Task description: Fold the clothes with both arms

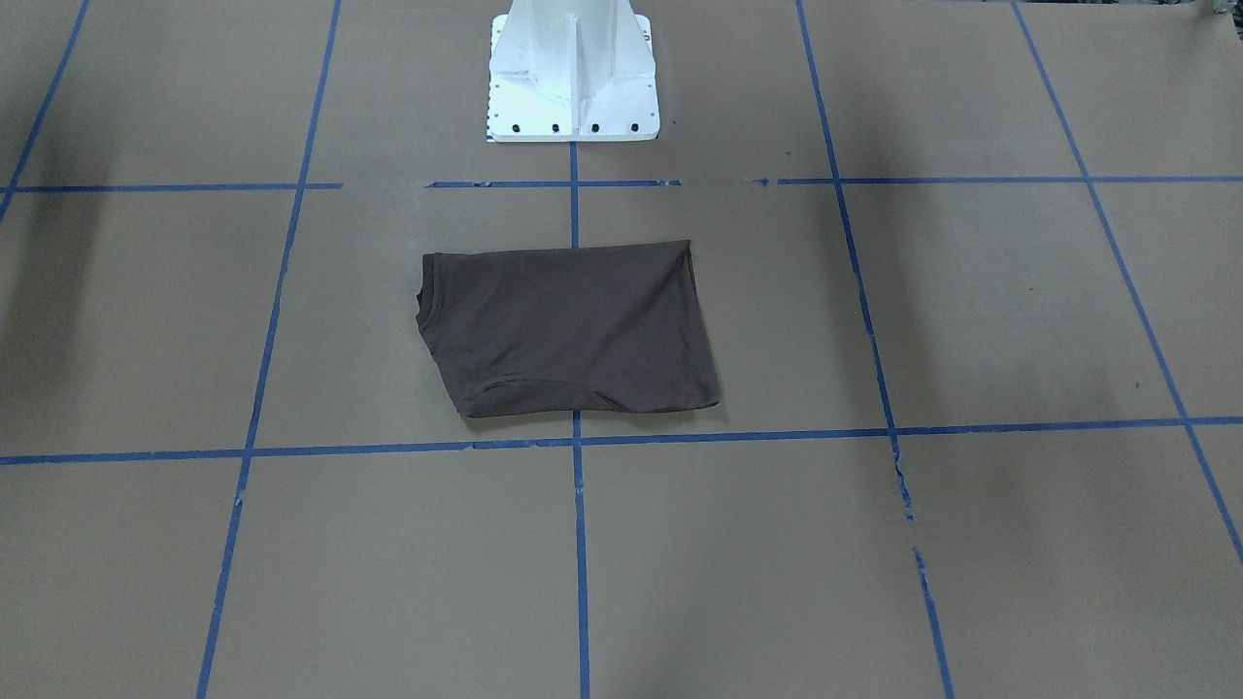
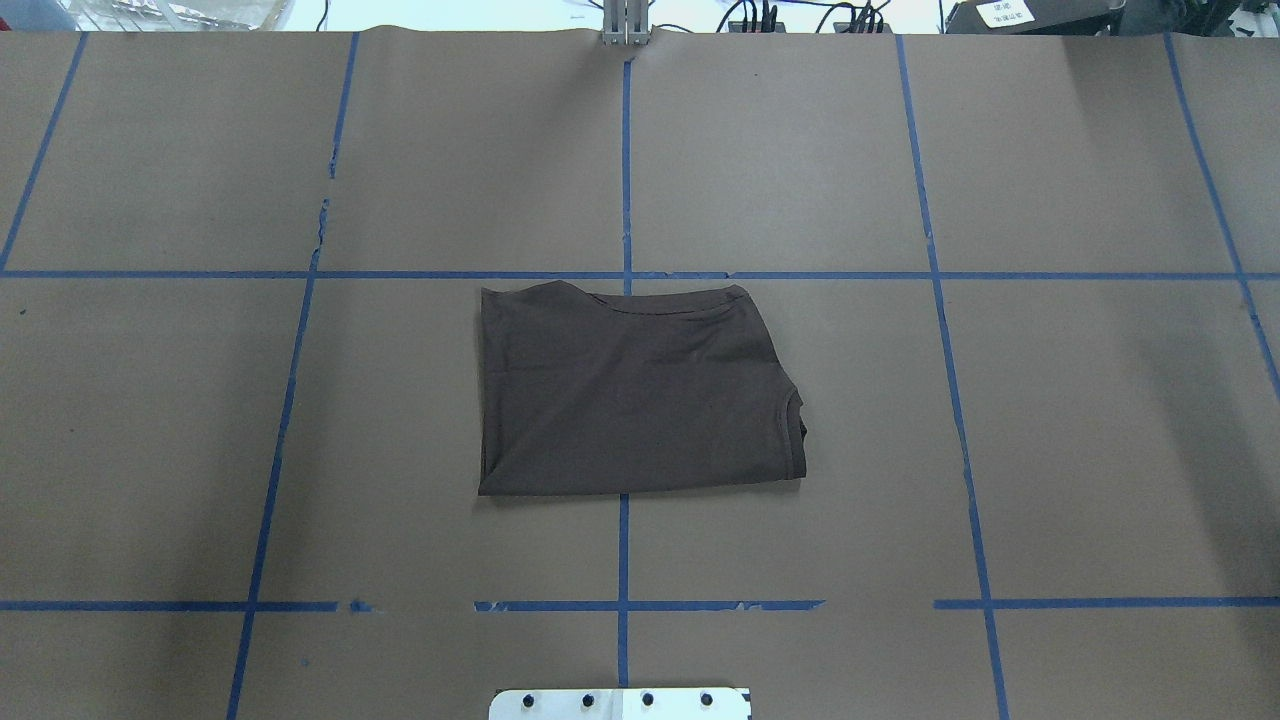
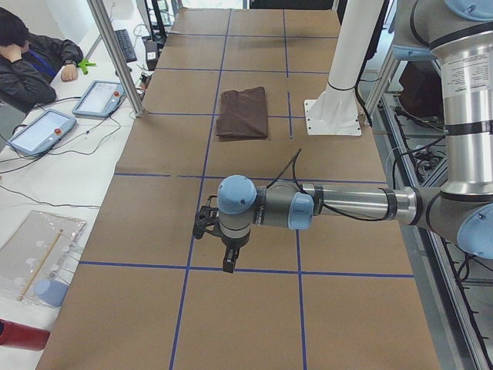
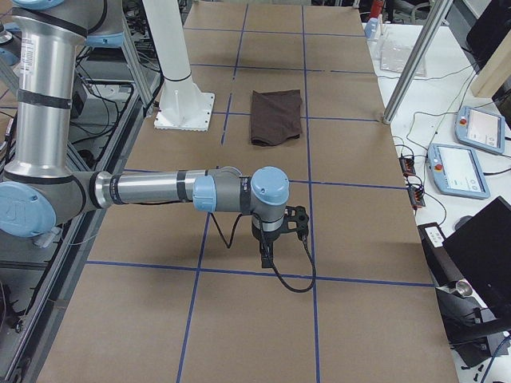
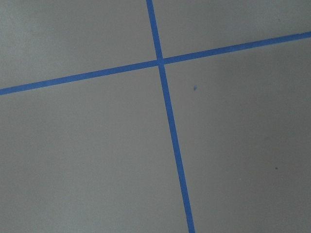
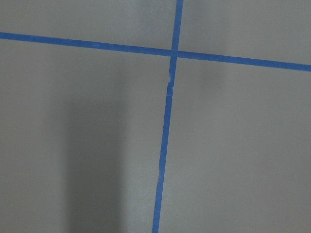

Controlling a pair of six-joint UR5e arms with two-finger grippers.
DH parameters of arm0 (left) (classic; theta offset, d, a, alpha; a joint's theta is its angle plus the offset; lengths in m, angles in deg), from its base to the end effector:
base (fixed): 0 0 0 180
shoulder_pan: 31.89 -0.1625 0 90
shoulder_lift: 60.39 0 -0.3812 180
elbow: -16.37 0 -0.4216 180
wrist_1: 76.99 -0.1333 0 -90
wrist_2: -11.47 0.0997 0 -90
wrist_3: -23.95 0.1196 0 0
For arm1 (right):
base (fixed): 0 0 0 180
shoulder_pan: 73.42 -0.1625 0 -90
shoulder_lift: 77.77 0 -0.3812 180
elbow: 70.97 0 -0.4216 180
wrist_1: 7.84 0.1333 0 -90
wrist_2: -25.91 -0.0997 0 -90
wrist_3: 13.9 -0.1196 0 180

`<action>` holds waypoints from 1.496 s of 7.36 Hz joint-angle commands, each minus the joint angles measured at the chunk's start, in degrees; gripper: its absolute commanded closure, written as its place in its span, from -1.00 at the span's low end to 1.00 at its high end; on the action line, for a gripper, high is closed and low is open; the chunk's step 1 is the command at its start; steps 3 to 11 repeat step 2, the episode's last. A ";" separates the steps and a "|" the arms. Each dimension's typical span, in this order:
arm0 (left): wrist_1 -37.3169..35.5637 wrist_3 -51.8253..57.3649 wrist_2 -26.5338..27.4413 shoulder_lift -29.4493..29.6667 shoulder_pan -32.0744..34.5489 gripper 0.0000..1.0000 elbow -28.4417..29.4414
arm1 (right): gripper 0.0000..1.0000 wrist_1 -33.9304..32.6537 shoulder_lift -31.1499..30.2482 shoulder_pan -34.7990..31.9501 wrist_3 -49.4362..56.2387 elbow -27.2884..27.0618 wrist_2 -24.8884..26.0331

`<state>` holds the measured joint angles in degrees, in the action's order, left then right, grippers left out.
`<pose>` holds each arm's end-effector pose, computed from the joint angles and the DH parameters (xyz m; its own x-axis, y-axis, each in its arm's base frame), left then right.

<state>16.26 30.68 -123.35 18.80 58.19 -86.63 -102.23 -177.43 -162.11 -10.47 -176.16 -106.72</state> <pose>-0.0496 -0.4570 0.5958 0.7047 0.1820 -0.6858 -0.0818 0.9809 0.1764 0.0418 -0.4582 0.5837 0.7326 -0.0900 0.6747 0.0668 0.9959 0.0604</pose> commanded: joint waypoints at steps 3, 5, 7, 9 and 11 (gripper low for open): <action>0.00 0.03 0.00 0.00 -0.08 -1.00 0.00 | -1.00 0.00 -0.01 0.00 -0.10 -0.01 0.00; 0.00 0.03 0.00 0.00 -0.08 -1.00 0.00 | -1.00 0.00 -0.01 0.00 -0.10 -0.01 0.00; 0.00 0.03 0.00 0.00 -0.08 -1.00 0.00 | -1.00 0.00 -0.01 0.00 -0.10 -0.01 0.00; 0.00 0.03 0.00 0.00 -0.08 -1.00 0.00 | -1.00 0.00 -0.01 0.00 -0.10 -0.01 0.00; 0.00 0.03 0.00 0.00 -0.08 -1.00 0.00 | -1.00 0.00 -0.01 0.00 -0.10 -0.01 0.00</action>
